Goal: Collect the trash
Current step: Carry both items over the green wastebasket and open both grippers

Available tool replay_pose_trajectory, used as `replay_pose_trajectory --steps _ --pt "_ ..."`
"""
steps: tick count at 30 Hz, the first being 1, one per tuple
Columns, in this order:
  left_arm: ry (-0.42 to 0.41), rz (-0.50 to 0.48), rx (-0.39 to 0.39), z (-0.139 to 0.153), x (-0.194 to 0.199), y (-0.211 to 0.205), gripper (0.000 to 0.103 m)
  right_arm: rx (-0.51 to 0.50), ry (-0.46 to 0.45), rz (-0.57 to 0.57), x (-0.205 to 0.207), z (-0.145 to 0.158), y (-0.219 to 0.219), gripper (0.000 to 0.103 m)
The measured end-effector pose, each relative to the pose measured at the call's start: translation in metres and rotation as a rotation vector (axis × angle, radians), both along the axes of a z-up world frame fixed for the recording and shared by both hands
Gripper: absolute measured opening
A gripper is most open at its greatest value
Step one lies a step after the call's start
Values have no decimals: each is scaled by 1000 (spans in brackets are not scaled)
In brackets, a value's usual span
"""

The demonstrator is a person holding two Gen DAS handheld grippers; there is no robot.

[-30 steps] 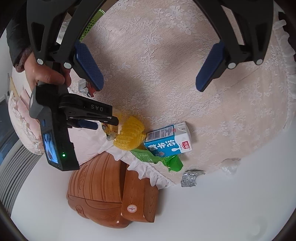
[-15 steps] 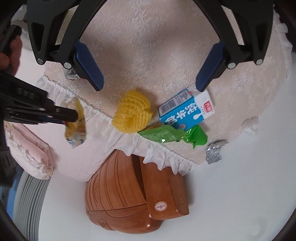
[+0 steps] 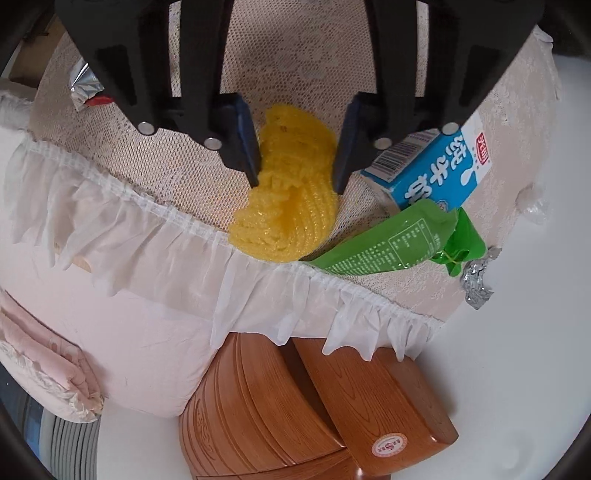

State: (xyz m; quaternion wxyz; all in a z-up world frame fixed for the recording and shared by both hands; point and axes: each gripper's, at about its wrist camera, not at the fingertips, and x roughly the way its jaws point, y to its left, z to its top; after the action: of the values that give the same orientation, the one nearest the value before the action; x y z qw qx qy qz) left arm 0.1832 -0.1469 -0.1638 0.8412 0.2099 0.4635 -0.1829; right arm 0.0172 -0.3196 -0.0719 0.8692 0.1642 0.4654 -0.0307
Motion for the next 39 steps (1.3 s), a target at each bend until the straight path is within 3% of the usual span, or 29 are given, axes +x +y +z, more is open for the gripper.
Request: replay_pose_trajectory --steps 3,7,13,19,28,34,39 --pt "-1 19 -50 14 -6 11 26 10 0 -11 -9 -2 -4 17" --pt "-84 65 -89 48 -29 33 26 5 -5 -4 -18 -4 -3 17" --pt "-148 151 -170 102 -86 76 26 -13 -19 21 -35 -2 3 17" --pt "-62 159 -244 112 -150 88 26 -64 -8 64 -72 0 9 17" --pt "103 -71 -285 79 -223 12 26 -109 79 20 -143 -20 -14 17" --pt "126 -274 -264 73 -267 -53 27 -135 174 -99 -204 -44 -55 17" --pt "160 -376 -242 66 -293 -89 27 -130 222 -190 -240 -65 -82 18"
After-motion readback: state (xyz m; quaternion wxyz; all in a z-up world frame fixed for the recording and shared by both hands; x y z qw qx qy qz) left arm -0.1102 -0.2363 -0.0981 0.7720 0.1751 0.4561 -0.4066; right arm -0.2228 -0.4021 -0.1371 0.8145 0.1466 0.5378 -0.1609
